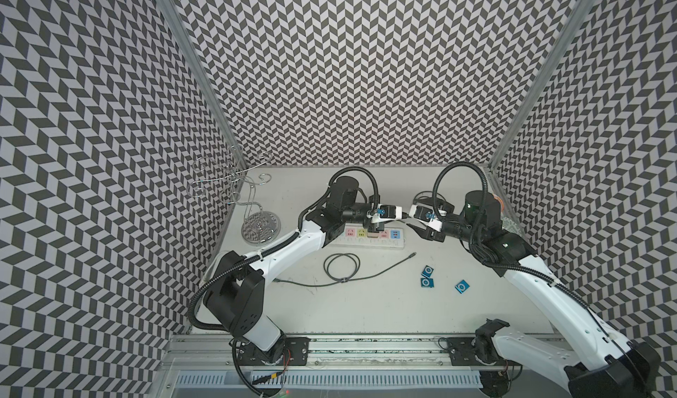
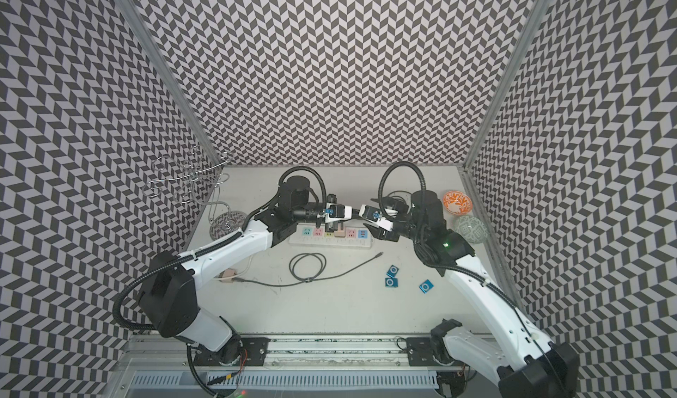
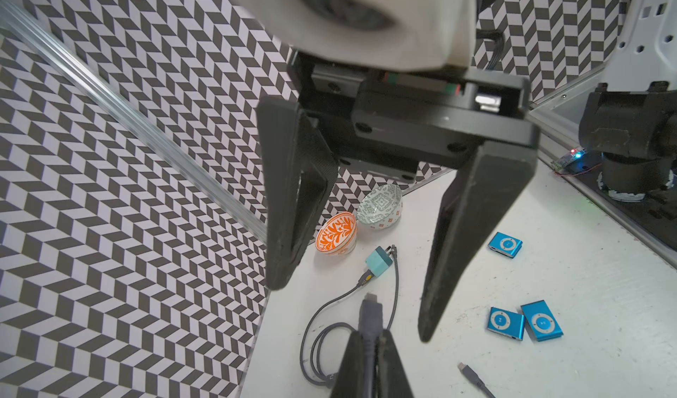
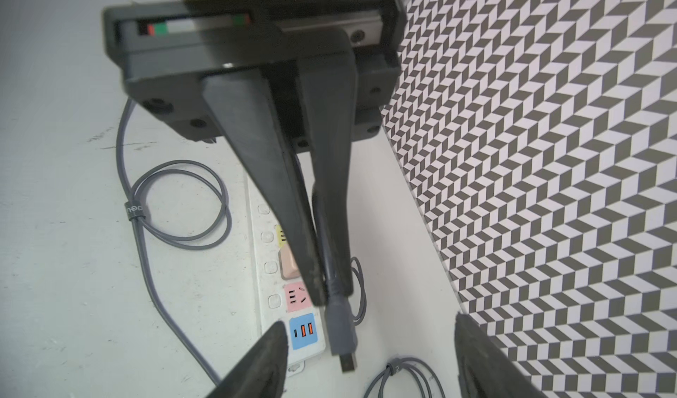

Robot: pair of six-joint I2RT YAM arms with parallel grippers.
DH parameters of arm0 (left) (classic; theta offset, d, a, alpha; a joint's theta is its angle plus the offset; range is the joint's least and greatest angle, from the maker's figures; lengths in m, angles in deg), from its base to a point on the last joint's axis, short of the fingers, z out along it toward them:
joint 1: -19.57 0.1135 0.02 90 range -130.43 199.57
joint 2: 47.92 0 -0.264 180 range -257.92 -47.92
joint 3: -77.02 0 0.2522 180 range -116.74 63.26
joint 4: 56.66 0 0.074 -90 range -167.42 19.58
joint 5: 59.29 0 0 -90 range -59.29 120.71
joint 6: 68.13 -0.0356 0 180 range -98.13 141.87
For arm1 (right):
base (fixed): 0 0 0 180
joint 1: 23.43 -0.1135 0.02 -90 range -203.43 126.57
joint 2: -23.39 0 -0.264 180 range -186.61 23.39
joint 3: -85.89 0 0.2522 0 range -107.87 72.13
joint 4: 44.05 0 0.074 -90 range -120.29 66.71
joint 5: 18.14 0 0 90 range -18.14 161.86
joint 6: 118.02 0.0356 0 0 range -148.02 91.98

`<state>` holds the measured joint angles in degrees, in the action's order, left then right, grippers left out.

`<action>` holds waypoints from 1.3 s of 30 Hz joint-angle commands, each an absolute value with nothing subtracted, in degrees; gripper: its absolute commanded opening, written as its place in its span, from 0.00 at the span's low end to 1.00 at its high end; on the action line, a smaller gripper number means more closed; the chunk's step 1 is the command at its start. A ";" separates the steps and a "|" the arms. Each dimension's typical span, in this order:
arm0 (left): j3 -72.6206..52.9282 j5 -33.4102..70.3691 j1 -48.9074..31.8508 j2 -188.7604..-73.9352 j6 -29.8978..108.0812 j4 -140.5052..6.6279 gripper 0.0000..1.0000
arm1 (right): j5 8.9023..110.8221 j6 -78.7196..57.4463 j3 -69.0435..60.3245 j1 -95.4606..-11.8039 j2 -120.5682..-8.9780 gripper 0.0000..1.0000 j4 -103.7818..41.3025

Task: Charge mp3
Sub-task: Pick up the charging cable from the center of the board, then adjust the mp3 player at the center of the board.

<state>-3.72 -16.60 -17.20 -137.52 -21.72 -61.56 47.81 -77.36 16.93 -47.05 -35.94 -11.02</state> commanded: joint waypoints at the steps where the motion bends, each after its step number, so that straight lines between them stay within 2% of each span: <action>1: -1.32 -15.34 -14.27 -134.56 -16.96 -53.69 0.00 | 53.21 -67.38 18.01 -47.42 -33.98 0.75 -9.51; 4: -0.42 -14.00 -12.51 -134.08 -16.27 -52.84 0.00 | 61.87 -51.27 18.86 -47.34 -33.47 0.79 -10.64; 8: 0.67 -12.39 -11.63 -133.66 -16.18 -51.87 0.00 | 71.33 -27.84 18.88 -47.18 -35.07 0.79 -7.99; 13: 1.70 -8.33 -11.54 -133.14 -15.51 -50.35 0.00 | 75.50 -4.17 25.33 -46.69 -35.87 0.80 -6.21; 16: 2.85 -7.26 -11.54 -132.25 -15.01 -49.58 0.00 | 71.99 4.10 31.51 -46.37 -35.33 0.80 -7.68; 23: 5.14 -7.25 -12.32 -130.98 -14.25 -49.03 0.00 | 68.04 11.98 42.51 -46.37 -38.20 0.79 -14.04; 31: 5.86 -6.91 -13.55 -130.91 -15.21 -50.37 0.00 | 62.07 11.59 42.04 -46.33 -50.12 0.77 -13.97; 39: 5.93 -6.60 -13.56 -131.49 -15.39 -50.56 0.00 | 64.85 10.98 41.32 -46.62 -51.49 0.68 -12.53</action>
